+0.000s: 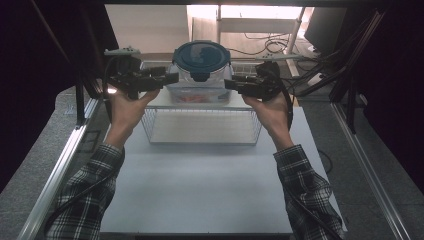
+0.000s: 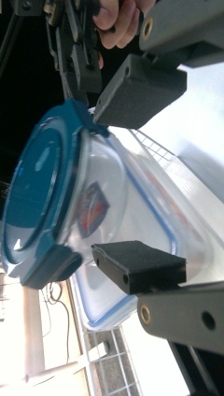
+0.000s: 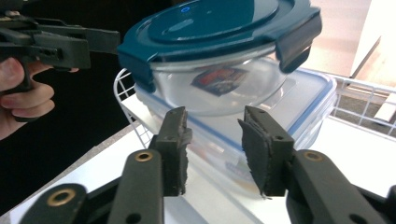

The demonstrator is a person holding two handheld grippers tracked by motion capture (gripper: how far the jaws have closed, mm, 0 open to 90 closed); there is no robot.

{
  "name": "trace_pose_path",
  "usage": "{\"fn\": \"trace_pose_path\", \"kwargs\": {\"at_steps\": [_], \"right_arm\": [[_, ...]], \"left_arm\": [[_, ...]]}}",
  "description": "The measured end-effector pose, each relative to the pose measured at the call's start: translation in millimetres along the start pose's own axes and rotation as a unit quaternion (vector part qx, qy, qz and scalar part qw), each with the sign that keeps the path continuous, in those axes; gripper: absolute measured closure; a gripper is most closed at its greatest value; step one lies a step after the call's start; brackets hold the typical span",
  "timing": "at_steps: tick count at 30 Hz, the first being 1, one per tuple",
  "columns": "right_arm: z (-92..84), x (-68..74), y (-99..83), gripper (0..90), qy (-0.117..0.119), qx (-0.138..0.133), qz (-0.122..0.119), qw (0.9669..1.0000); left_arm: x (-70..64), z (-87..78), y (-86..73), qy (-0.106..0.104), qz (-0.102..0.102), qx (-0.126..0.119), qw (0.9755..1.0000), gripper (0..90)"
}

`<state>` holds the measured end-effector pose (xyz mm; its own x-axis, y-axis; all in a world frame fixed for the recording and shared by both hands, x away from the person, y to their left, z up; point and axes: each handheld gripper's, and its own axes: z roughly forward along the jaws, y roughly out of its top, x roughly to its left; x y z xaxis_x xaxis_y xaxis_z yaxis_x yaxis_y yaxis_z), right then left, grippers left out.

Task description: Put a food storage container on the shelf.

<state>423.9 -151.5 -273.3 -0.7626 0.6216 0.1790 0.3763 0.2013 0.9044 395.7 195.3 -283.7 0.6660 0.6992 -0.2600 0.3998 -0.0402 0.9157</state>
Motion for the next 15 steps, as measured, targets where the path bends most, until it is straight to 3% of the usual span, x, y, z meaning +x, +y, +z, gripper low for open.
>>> {"fn": "trace_pose_path", "kwargs": {"at_steps": [9, 15], "right_arm": [[-3.1, 4.8, -23.0, 50.4, 0.018, 0.011, -0.008, 0.9997], [-3.1, 7.5, -34.8, 44.9, 0.017, 0.019, -0.013, 0.9996]], "left_arm": [[-10.3, -0.6, -26.5, -0.008, 0.015, 0.017, 0.9997, 23.5], [-15.9, -0.5, -42.8, -0.017, 0.019, 0.026, 0.9993, 20.1]]}}
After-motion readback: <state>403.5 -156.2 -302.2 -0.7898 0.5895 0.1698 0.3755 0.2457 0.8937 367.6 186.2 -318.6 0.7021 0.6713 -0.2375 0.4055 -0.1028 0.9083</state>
